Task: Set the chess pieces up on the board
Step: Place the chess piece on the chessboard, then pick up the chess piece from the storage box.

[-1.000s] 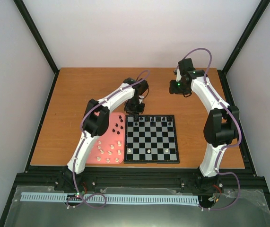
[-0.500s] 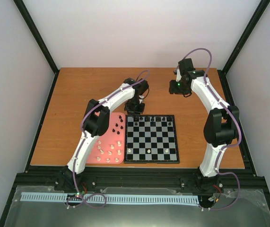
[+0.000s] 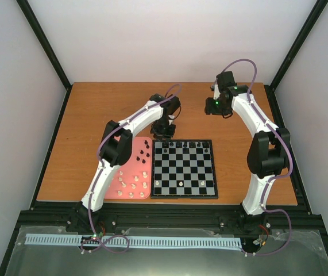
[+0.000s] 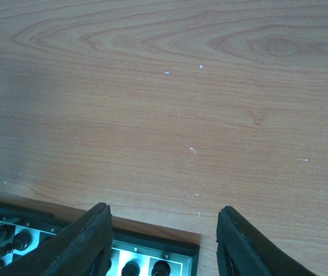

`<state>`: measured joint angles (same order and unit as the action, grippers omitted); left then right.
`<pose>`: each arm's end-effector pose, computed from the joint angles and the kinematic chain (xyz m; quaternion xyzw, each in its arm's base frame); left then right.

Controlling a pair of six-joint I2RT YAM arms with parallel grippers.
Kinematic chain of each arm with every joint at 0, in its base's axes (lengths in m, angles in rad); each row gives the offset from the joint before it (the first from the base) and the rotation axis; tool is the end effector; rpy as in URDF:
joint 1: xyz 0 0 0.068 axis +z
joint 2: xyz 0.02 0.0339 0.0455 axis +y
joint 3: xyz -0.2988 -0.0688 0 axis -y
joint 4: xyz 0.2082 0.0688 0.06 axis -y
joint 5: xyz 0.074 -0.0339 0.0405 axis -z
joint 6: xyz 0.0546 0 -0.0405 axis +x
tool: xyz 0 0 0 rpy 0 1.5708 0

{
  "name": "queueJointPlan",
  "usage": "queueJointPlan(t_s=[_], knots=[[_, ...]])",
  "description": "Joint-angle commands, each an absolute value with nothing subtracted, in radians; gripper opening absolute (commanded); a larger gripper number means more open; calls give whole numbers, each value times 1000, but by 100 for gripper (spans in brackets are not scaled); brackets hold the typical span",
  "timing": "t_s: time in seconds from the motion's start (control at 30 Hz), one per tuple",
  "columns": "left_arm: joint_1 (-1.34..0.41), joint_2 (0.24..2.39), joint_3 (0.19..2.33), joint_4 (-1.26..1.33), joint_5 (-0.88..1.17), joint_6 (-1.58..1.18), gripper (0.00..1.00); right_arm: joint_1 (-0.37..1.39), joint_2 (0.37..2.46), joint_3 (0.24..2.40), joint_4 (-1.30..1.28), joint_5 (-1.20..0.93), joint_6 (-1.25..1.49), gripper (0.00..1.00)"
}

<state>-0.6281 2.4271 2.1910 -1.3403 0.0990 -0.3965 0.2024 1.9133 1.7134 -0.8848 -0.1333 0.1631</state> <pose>0.3702 -0.2755 0.1906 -0.1153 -0.9921 0.0418 0.0267 0.3866 0.0867 0.2991 -0.0351 0.9680 0.1072 0.2244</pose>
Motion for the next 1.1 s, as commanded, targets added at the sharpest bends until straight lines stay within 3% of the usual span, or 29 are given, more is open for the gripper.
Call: queueJointPlan(t_s=[0.0, 0.27, 0.43, 0.63, 0.83, 1.07], knots=[[-618, 2350, 2245, -1370, 89, -400, 35, 192, 1914, 1722, -878, -143, 165, 50], [-601, 2297, 2311, -1419, 81, -413, 40, 192, 1910, 1725, -879, -148, 167, 50], [-545, 2193, 2291, -1451, 24, -419, 48, 192, 1912, 1736, -886, -149, 169, 50], [-424, 1980, 2034, -1433, -47, -419, 60, 192, 1914, 1753, -893, -153, 169, 51], [-291, 1822, 1669, -1304, 50, -443, 58, 192, 1918, 1739, -887, -161, 171, 51], [-290, 1839, 1519, -1211, 135, -469, 52, 192, 1927, 1723, -884, -168, 171, 51]])
